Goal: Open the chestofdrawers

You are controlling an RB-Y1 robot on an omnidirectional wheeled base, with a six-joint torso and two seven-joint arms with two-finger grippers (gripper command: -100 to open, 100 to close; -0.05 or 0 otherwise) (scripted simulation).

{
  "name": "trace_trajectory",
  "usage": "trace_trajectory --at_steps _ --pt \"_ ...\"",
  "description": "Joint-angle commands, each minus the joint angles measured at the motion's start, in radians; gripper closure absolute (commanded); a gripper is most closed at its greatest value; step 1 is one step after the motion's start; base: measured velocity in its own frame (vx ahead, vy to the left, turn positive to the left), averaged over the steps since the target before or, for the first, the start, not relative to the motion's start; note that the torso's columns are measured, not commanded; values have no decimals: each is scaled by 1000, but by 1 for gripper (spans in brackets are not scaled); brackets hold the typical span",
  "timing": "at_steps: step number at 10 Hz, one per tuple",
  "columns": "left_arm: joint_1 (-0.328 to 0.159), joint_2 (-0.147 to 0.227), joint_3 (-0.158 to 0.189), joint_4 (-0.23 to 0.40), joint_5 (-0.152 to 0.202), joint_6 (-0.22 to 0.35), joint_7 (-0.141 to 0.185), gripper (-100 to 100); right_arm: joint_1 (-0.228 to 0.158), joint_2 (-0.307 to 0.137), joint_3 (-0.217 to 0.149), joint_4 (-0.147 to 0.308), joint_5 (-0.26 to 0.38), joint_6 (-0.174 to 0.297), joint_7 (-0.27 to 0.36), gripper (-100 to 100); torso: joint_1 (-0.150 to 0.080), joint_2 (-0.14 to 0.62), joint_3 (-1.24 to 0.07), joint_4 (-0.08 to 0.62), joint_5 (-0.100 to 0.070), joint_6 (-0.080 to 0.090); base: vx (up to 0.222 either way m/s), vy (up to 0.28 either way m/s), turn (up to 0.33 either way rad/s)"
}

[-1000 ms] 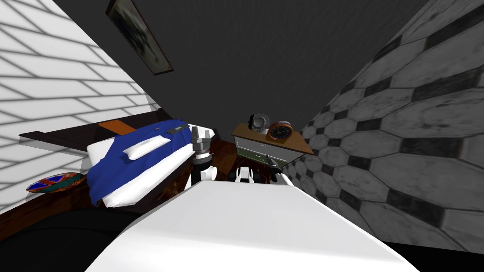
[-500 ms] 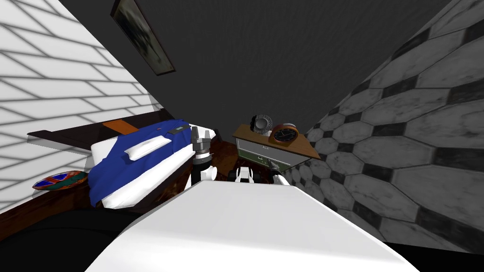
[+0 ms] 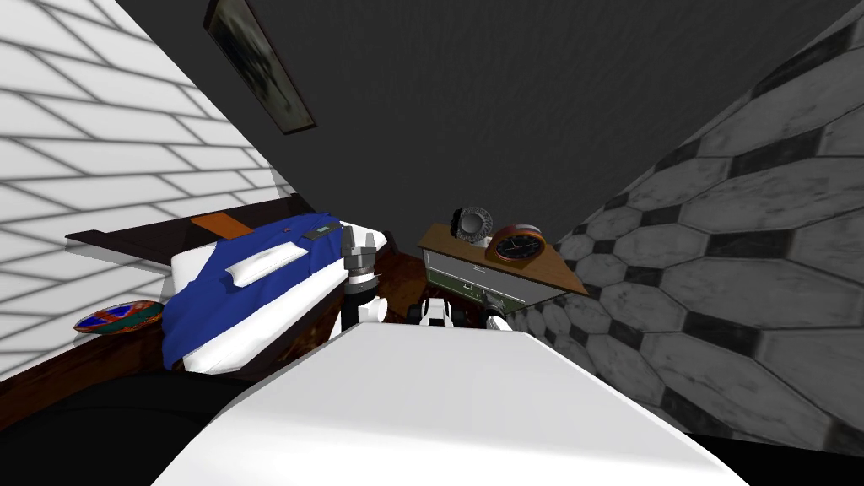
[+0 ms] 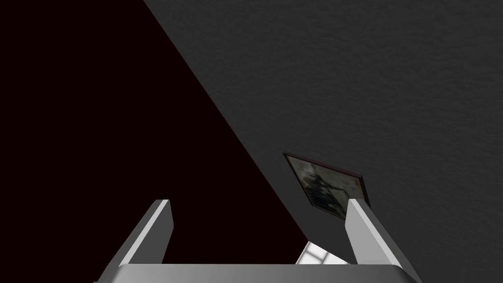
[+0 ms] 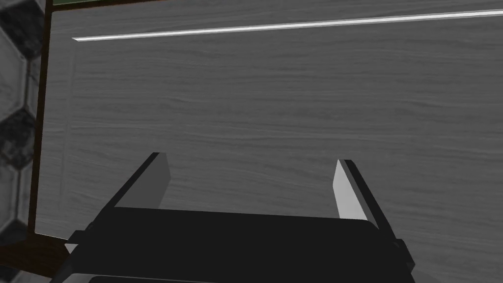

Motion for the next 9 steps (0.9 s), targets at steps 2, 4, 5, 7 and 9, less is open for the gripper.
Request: trace_trajectory --at_steps 2,4,5,7,9 --pt "0 0 0 0 0 0 0 0 -9 -6 25 56 88 98 17 -100 0 1 1 0 0 0 58 21 70" --pt "0 0 0 0 0 0 0 0 -17 -9 46 108 152 159 21 -100 0 -1 0 0 0 0 61 26 56" --pt "0 0 0 0 0 0 0 0 -25 -12 66 146 190 190 25 -100 0 0 0 0 0 0 62 29 108" --pt "0 0 0 0 0 0 0 0 -25 -12 66 160 214 227 25 -100 0 0 0 0 0 0 42 16 21" --pt "0 0 0 0 0 0 0 0 -33 -15 86 211 272 287 28 -100 0 1 1 0 0 0 35 18 75"
